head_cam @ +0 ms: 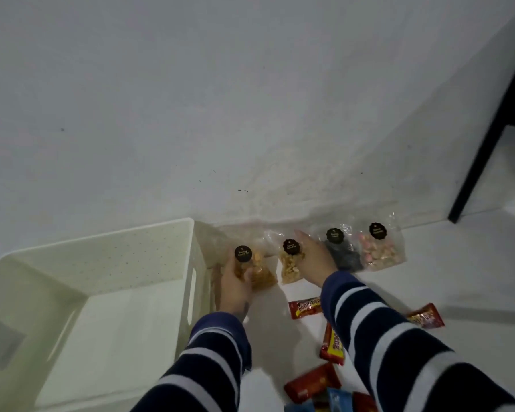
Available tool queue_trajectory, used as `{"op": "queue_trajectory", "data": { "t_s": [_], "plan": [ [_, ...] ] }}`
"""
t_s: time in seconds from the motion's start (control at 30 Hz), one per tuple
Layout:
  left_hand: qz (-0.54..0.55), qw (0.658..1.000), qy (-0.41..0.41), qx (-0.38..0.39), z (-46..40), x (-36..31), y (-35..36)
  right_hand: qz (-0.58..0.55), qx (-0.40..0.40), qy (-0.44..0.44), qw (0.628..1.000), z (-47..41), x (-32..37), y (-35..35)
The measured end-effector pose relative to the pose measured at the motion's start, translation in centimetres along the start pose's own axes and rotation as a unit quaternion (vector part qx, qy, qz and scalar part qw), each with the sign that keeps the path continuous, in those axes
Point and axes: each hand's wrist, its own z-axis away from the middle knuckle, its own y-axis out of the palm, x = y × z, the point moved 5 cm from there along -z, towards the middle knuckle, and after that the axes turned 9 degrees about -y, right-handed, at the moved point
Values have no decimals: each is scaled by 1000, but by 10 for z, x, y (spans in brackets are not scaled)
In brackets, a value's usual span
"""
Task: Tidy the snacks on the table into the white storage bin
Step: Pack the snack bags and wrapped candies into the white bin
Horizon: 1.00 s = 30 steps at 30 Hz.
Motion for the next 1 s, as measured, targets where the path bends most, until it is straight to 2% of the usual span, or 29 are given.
{"op": "queue_trajectory", "data": {
  "t_s": [0.13,0.27,0.4,0.6,0.83,1.0],
  "plan": [
    [57,998,-27,27,-25,15,9,64,-71,-6,995,-9,-9,4],
    [122,991,-37,38,-31,29,12,29,-76,8,997,-12,-16,9],
    [140,989,-41,25,-13,14,3,2,-66,25,998,-1,-9,-2],
    [-11,999,22,-36,26,-24,-26,-26,-76,-15,997,28,31,-44],
    [-26,992,116,-32,67,-88,-75,-29,-140,-58,988,68,103,-109],
    [-24,988,142,-59,74,-101,-139,-30,-144,-88,985,85,166,-109]
  ]
}}
